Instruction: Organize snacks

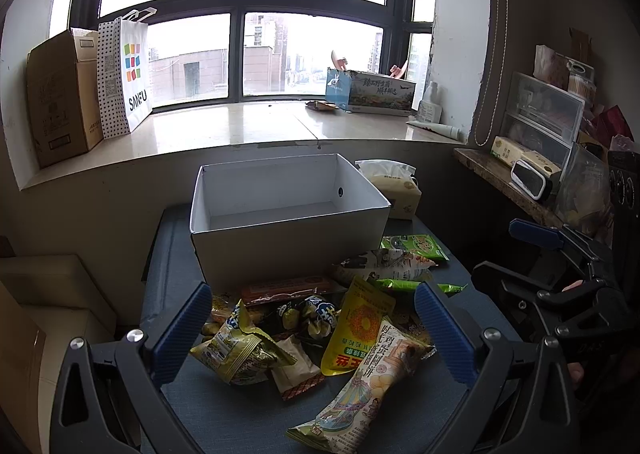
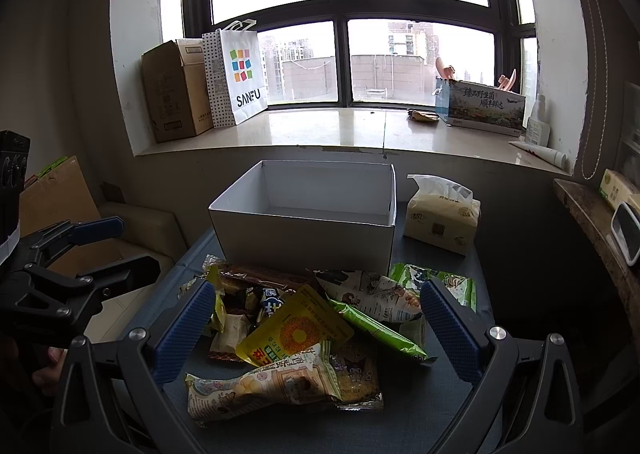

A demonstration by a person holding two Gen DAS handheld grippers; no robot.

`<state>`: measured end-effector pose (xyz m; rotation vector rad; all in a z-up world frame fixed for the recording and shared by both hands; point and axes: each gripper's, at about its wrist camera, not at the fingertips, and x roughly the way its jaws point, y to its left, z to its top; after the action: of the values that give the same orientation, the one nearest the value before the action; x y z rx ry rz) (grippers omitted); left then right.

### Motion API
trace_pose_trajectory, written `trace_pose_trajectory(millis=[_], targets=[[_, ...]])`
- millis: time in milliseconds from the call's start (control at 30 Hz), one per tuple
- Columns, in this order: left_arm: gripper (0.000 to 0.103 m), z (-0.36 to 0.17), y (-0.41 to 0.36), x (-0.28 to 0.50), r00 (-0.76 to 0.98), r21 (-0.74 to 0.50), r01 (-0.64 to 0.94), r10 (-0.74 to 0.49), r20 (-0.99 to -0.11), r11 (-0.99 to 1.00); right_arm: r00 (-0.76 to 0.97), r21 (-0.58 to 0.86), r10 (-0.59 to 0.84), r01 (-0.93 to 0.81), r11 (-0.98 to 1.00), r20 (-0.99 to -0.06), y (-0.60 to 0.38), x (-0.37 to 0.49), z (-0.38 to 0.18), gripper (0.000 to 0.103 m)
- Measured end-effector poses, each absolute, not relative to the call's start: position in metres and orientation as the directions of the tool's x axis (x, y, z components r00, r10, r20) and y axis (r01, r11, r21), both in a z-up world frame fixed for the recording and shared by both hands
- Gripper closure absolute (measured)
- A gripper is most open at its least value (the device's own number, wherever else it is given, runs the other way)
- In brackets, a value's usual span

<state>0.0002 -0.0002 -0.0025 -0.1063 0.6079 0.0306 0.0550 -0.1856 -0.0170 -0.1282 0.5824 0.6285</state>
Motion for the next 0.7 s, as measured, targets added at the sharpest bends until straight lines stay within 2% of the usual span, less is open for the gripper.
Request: trace_pose_trajectory(millis=[700], targets=[[0.0, -0.0039, -0.0008, -0.0003, 0.819, -0.094, -0.06, -0.005, -0.573, 0.994, 0.654, 0.06, 0.511, -0.583, 0.811, -0.557, -0.1859, 0.0543, -0.0195, 0.0]])
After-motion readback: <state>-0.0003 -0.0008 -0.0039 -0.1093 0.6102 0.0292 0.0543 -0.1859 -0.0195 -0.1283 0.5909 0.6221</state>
